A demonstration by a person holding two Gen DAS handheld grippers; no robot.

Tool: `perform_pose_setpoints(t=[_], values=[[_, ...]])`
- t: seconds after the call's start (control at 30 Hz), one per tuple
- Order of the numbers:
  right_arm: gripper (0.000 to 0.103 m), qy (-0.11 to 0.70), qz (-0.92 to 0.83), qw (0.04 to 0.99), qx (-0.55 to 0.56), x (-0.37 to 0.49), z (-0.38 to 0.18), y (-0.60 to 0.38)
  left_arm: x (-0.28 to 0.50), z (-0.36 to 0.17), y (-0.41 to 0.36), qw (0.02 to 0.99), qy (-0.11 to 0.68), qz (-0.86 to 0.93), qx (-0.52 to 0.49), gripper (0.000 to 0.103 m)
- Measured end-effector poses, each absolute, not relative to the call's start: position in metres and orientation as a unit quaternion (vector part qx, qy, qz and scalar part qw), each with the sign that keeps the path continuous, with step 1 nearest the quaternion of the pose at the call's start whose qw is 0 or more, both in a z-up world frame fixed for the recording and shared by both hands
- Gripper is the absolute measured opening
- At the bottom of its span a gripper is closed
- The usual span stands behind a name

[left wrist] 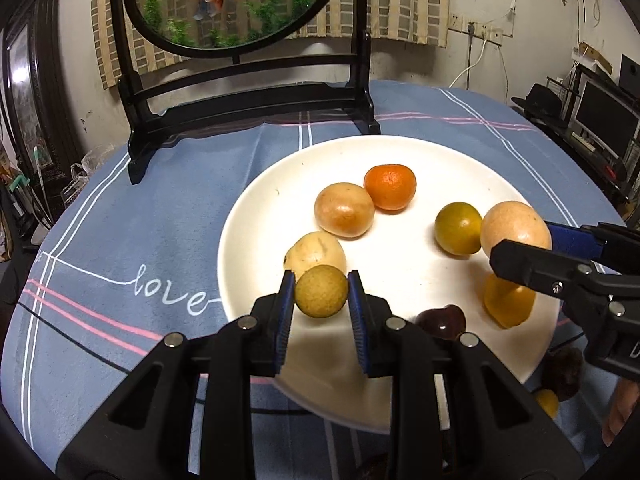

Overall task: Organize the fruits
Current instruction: 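Carry both fruits over the white plate and open both grippers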

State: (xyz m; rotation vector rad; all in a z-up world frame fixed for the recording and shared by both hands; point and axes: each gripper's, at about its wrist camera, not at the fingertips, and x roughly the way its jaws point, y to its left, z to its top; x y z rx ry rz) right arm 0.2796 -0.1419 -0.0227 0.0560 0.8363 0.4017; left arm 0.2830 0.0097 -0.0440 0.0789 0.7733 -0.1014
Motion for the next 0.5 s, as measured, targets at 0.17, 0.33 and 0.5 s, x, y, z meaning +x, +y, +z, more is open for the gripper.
perform_pose_setpoints(t=[0.17,0.33,0.5], values=[[0.044,0.411,0.195,0.89,0.023,0.2842,-0.0288,-0.1389,0.2859,-0.0492,0.0055,0.922,0.381,-0.048,0.048,0.027],[0.045,0.415,0.198,0.888,0.03,0.2862,-0.0315,-0.1402,0.2844,-0.0491,0.0041,0.923,0.378,-0.047,0.05,0.028],[0.073,0.4,0.195,0.895,0.031,0.2829,-0.026,-0.1417,0.2806,-0.0459,0.0021,0.928,0.366,-0.043,0.057,0.05]])
